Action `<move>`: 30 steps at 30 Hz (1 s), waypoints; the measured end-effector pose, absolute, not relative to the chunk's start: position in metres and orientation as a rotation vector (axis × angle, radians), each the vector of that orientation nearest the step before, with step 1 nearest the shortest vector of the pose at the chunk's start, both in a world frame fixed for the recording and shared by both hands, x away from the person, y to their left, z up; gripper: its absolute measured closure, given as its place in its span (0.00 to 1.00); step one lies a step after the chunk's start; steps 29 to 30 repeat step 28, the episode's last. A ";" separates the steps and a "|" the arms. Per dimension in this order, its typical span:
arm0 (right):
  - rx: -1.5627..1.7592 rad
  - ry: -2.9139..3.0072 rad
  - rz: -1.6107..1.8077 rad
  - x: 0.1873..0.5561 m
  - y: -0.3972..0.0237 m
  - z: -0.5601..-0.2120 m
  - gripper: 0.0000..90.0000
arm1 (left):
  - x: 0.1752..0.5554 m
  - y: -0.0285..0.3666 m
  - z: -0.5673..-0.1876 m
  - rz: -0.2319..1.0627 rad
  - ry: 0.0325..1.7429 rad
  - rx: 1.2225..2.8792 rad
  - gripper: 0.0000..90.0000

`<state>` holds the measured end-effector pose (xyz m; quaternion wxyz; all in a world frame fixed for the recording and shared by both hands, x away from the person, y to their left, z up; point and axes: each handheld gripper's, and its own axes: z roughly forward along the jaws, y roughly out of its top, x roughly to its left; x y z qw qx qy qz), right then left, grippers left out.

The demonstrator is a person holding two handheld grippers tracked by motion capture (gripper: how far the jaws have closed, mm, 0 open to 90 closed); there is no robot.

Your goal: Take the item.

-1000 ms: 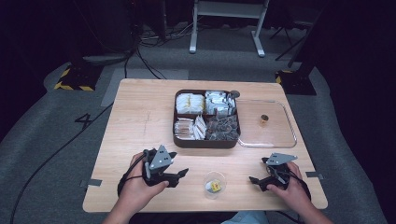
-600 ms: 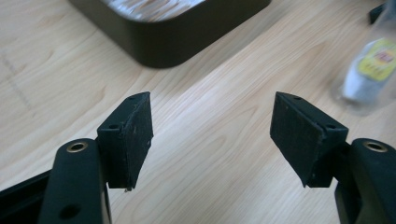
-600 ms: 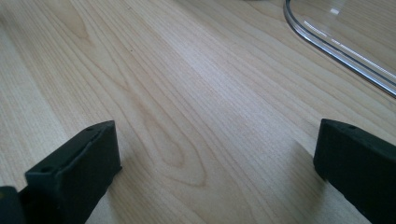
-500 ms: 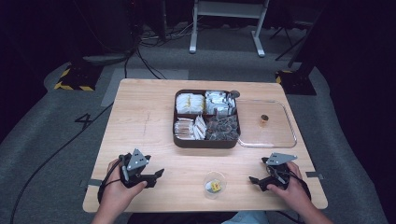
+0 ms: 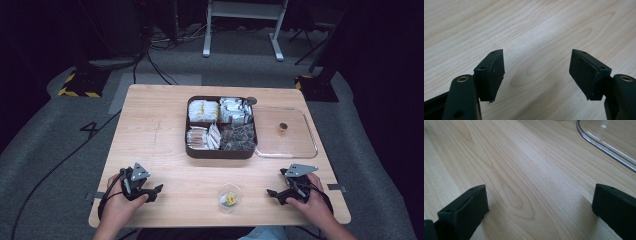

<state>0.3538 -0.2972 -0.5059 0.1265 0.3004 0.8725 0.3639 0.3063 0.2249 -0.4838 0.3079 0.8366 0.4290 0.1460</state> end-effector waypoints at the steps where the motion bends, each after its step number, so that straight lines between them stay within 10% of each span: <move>1: 0.874 2.540 1.060 0.354 -0.297 -0.506 0.01 | 0.306 0.226 -0.488 0.367 1.154 2.214 0.32; 30: 0.865 2.545 1.061 0.354 -0.298 -0.506 0.01 | 0.300 0.242 -0.505 0.426 1.109 2.146 0.20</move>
